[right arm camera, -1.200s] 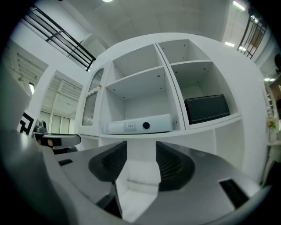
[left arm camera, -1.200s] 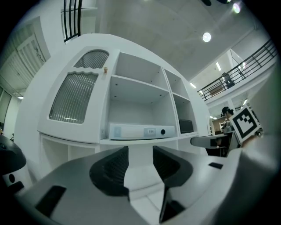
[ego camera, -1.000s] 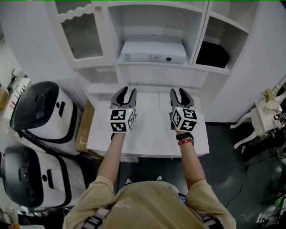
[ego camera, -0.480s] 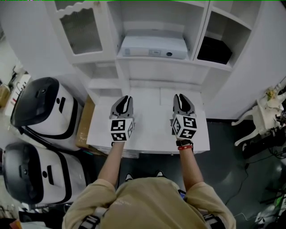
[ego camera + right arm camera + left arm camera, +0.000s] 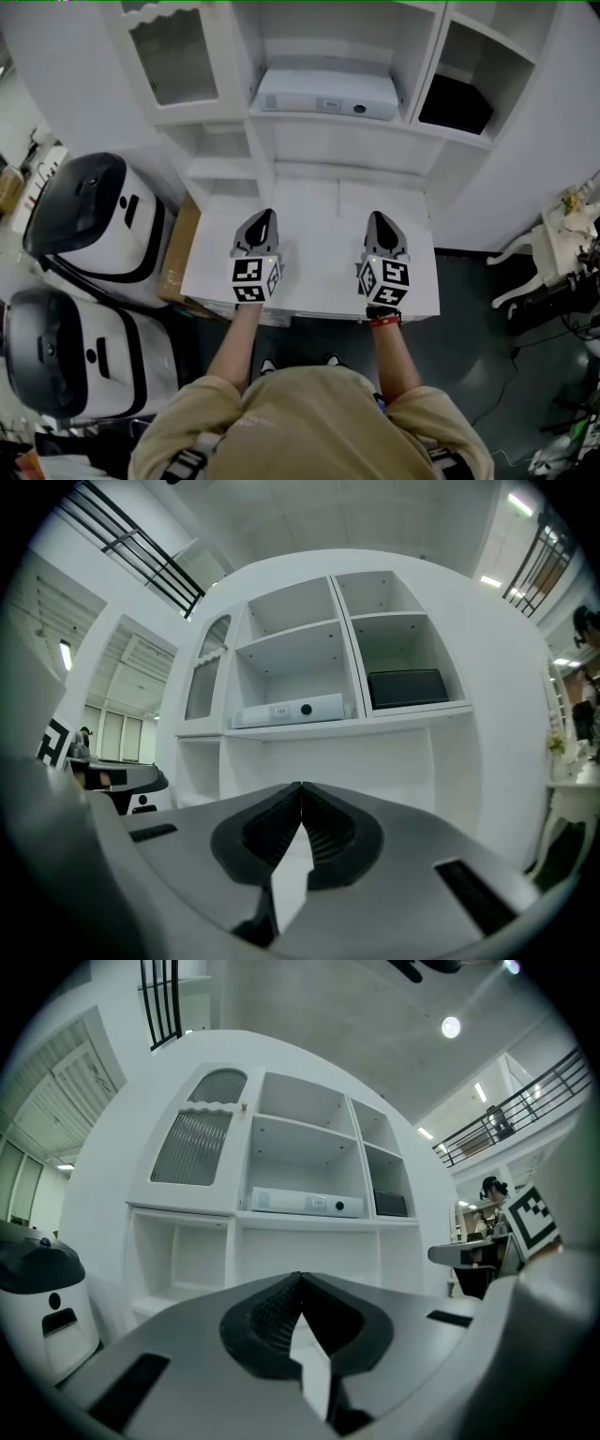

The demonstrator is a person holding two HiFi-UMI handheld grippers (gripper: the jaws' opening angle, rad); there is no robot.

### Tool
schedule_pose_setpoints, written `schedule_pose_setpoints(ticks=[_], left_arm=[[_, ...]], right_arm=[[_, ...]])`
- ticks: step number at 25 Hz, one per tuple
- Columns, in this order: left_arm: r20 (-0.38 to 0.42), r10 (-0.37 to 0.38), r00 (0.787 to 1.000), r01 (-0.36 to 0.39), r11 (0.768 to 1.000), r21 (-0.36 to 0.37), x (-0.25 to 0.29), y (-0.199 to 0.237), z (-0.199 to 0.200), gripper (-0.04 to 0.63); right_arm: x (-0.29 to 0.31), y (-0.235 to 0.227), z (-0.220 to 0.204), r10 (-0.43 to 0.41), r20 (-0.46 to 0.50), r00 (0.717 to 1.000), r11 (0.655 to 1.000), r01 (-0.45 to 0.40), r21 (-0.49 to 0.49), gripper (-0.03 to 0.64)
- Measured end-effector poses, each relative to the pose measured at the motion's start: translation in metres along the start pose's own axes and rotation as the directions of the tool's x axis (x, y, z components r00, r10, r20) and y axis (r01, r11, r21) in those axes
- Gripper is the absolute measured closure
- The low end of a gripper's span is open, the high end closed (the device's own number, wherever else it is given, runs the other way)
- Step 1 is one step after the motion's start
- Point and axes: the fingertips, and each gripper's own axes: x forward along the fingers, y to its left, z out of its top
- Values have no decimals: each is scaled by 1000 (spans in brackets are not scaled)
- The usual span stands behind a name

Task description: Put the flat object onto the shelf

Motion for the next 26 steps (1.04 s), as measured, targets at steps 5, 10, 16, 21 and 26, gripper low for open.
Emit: schedule_pose_setpoints(ticks=[5, 10, 16, 21, 26], left_arm=[[-1, 14, 1000, -14, 999, 29, 0, -6, -1, 575], [1, 23, 1000, -23, 1000, 15, 4, -14, -4, 575], [-6, 36, 999, -37, 999, -9, 13, -32, -8, 575], [4, 85, 996, -84, 996, -31, 23, -47, -8, 575], [2, 120, 993, -119, 992, -39, 32, -61, -10, 575]], right_arm=[[-3, -1, -8, 9, -9, 1000, 1000, -9, 2, 594], [-5, -9, -10, 27, -5, 1000, 1000, -27, 4, 594], [-5, -24, -13, 54, -5, 999, 998, -54, 12, 594], [-5, -44, -16, 87, -9, 996, 996, -87, 14, 594], [-3, -61, -17, 128, -11, 992, 992, -128, 16, 594]])
